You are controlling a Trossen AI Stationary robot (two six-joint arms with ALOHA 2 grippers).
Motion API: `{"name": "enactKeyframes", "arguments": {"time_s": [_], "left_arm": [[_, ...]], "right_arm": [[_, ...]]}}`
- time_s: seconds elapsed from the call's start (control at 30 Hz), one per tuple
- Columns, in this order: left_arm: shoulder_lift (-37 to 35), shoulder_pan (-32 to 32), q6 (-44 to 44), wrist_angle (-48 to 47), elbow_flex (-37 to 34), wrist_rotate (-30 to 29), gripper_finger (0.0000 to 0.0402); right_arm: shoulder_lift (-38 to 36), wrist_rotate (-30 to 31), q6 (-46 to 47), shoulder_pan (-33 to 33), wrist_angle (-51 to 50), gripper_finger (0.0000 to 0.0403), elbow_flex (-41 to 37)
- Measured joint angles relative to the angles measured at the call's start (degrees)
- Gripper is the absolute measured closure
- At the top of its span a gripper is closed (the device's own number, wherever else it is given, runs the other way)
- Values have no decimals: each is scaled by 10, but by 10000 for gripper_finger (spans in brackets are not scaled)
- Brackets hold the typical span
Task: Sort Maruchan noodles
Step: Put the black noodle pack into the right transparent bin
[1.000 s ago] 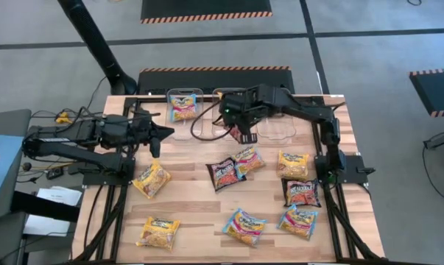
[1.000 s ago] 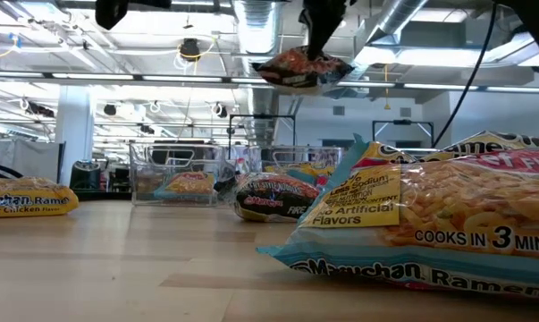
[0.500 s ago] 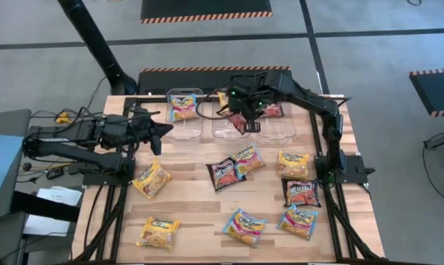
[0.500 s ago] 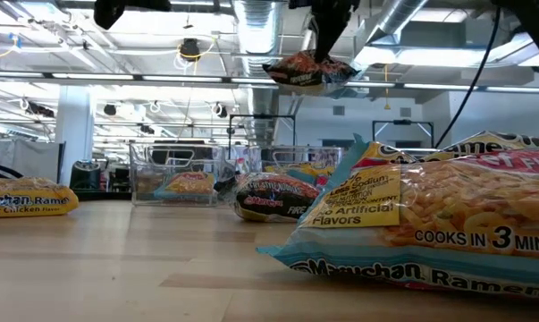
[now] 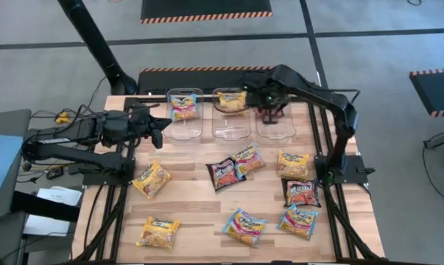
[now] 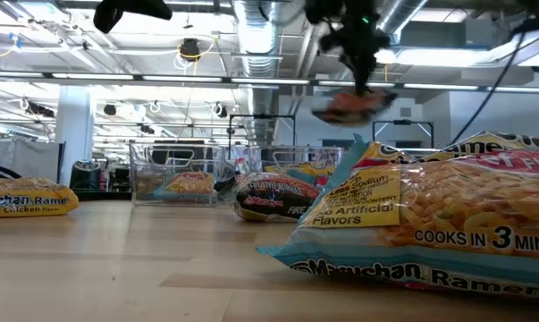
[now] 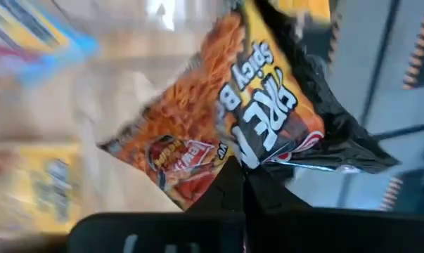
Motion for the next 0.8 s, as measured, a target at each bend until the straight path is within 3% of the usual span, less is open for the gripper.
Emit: {"name": "enactKeyframes", "arguments": {"time_s": [0.3,0.8], "left_arm": [[0,27,-1,0,0,1,401],[0,29,10,0,0,3,401]], "right_arm": [[-70,126,-160,-27,123,399,-169],[-71,152,-300,-73,186,396,-304]]}}
